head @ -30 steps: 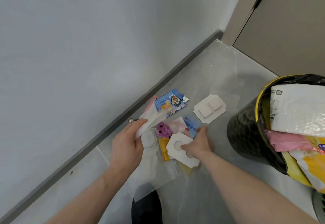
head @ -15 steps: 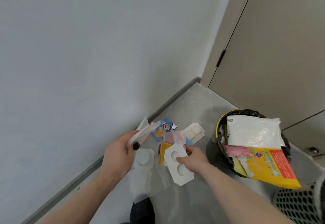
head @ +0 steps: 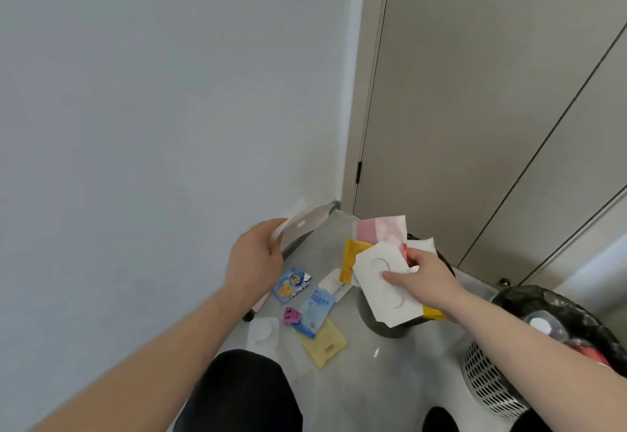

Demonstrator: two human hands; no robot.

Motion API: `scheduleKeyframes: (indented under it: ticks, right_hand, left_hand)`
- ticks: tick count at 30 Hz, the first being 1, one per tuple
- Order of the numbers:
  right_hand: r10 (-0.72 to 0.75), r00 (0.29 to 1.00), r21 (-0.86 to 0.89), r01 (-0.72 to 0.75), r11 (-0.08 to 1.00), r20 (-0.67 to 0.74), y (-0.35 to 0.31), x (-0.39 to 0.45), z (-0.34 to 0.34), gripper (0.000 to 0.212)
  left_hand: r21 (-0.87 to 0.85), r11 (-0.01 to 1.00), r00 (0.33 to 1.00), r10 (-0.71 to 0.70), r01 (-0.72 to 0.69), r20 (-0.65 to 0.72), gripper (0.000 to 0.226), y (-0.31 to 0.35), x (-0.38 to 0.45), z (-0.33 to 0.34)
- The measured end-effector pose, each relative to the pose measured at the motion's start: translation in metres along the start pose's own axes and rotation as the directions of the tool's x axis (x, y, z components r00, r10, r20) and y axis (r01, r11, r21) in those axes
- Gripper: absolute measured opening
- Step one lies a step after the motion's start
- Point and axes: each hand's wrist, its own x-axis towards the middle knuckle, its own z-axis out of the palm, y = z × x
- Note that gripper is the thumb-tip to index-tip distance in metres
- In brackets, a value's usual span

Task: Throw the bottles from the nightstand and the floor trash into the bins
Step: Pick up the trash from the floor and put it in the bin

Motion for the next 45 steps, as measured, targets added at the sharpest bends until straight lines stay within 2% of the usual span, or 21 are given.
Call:
scheduleKeyframes:
  ticks: [5,10,15,20,22,25,27,30,31,34,36,38,40,42,45]
  right_hand:
    - [0.049,0.99,0.155,-0.028,0.987,-0.133,0.033,-0.024,-0.045,0.024]
    - [0.18,0.948,0.497,-0.026,0.867,-0.264,0.056,-0.022,-0.061,0.029]
    - [0.223,0.924,0.574,-0.005,0.819,-0.31,0.072,0.004,-0.079,0.019]
    - [0.365,0.891,0.619,-0.13,0.775,-0.27,0.097,0.049,-0.075,0.029]
    - [0.41,0.887,0.601,-0.211,0.771,-0.215,0.108,0.068,-0.065,0.034]
    - [0.447,0.884,0.522,-0.319,0.791,-0.137,0.125,0.091,-0.049,0.028]
    - [0.485,0.871,0.438,-0.406,0.802,-0.08,0.131,0.094,-0.045,0.036]
    - [0.519,0.854,0.36,-0.49,0.794,0.019,0.141,0.091,-0.045,0.086]
    - [0.512,0.859,0.336,-0.487,0.806,0.019,0.145,0.091,-0.048,0.093]
    - [0.471,0.882,0.242,-0.45,0.86,-0.033,0.153,0.084,-0.058,0.07]
    - [0.454,0.89,0.186,-0.439,0.879,-0.047,0.156,0.074,-0.066,0.066]
    - [0.444,0.895,0.147,-0.435,0.888,-0.036,0.161,0.067,-0.073,0.066]
    - [0.444,0.896,0.141,-0.436,0.889,-0.023,0.167,0.06,-0.081,0.066]
    - [0.45,0.893,0.144,-0.443,0.885,-0.018,0.172,0.054,-0.087,0.065]
    - [0.45,0.893,0.123,-0.448,0.886,0.008,0.176,0.049,-0.092,0.064]
  left_hand:
    - [-0.075,0.997,0.999,-0.01,0.012,0.035,0.029,0.049,-0.005,0.014]
    - [-0.101,0.988,0.99,-0.111,0.12,0.092,0.026,0.068,-0.013,0.049]
    - [-0.115,0.964,0.964,-0.224,0.241,0.143,0.029,0.07,0.0,0.07]
    - [-0.072,0.96,0.952,-0.254,0.269,0.169,0.019,0.071,0.014,0.099]
    - [-0.063,0.96,0.95,-0.256,0.271,0.18,0.022,0.071,0.017,0.11]
    - [-0.036,0.971,0.958,-0.228,0.238,0.176,0.03,0.073,0.018,0.124]
    - [-0.01,0.981,0.964,-0.188,0.193,0.189,0.029,0.072,0.019,0.134]
    - [0.017,0.993,0.968,-0.12,0.119,0.221,0.03,0.071,0.023,0.151]
    - [0.027,0.995,0.97,-0.095,0.091,0.224,0.033,0.071,0.024,0.156]
    - [0.055,0.998,0.974,-0.009,-0.004,0.227,0.041,0.075,0.03,0.18]
    - [0.068,0.994,0.965,0.067,-0.087,0.255,0.045,0.08,0.033,0.199]
    - [0.099,0.978,0.934,0.144,-0.186,0.327,0.051,0.084,0.033,0.221]
    - [0.134,0.953,0.868,0.183,-0.271,0.461,0.058,0.084,0.03,0.245]
    - [0.24,0.907,0.77,0.128,-0.346,0.625,0.065,0.079,0.021,0.269]
    - [0.381,0.819,0.591,-0.064,-0.43,0.804,0.066,0.064,0.009,0.29]
